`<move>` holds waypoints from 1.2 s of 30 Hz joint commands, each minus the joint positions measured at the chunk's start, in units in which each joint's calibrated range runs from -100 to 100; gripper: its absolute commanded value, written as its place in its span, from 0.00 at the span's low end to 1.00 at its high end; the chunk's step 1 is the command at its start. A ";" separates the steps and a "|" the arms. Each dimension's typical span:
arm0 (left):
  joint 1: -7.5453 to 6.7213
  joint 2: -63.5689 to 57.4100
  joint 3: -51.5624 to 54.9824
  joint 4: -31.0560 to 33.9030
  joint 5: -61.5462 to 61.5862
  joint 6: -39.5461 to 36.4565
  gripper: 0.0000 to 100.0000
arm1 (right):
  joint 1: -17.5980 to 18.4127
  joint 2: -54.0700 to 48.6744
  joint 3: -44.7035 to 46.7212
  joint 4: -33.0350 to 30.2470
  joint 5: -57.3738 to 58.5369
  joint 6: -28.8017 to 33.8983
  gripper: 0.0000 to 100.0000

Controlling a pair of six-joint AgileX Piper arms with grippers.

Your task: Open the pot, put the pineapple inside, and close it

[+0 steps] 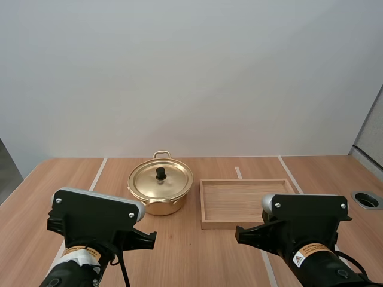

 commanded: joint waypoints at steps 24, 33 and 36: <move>-0.09 -0.38 0.13 4.41 -1.94 -12.95 0.00 | 0.15 -0.44 0.00 0.03 -0.69 0.15 0.00; -0.09 -0.38 0.13 5.19 -1.94 -13.76 0.00 | 0.15 -0.44 0.00 0.03 -0.69 0.15 0.00; -0.09 -0.38 0.13 5.19 -1.94 -13.76 0.00 | 0.15 -0.44 0.00 0.03 -0.69 0.15 0.00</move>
